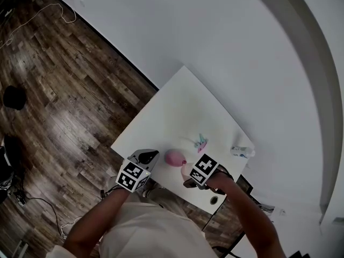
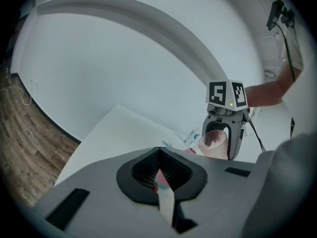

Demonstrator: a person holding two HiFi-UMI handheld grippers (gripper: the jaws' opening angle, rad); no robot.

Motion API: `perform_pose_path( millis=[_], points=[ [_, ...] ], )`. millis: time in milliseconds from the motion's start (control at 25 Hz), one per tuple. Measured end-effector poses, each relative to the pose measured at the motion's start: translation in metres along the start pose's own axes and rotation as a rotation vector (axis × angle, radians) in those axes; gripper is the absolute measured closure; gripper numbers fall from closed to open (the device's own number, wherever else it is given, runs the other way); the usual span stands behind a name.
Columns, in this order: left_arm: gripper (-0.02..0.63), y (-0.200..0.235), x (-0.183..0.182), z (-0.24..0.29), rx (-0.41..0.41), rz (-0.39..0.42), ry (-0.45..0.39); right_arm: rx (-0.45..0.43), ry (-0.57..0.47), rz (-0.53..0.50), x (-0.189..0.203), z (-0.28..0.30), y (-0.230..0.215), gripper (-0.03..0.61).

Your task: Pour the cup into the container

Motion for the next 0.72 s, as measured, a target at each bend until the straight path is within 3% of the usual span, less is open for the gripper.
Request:
perform_pose_path(
  millis=[720],
  points=[
    [0.603, -0.0004, -0.0006, -0.0018, -0.001, -0.002, -0.004, -0.018, 0.041, 0.005, 0.0059, -0.0009, 0.0003, 0.215]
  ],
)
Point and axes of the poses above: the fingertips, and each gripper's own axes: z forward along the fingers, y to its left, x out of its underside, the point moved 3 cm from there along -z, backward along the fingers, and after that the axes turned 4 degrees about x, right-handed, at the moved point
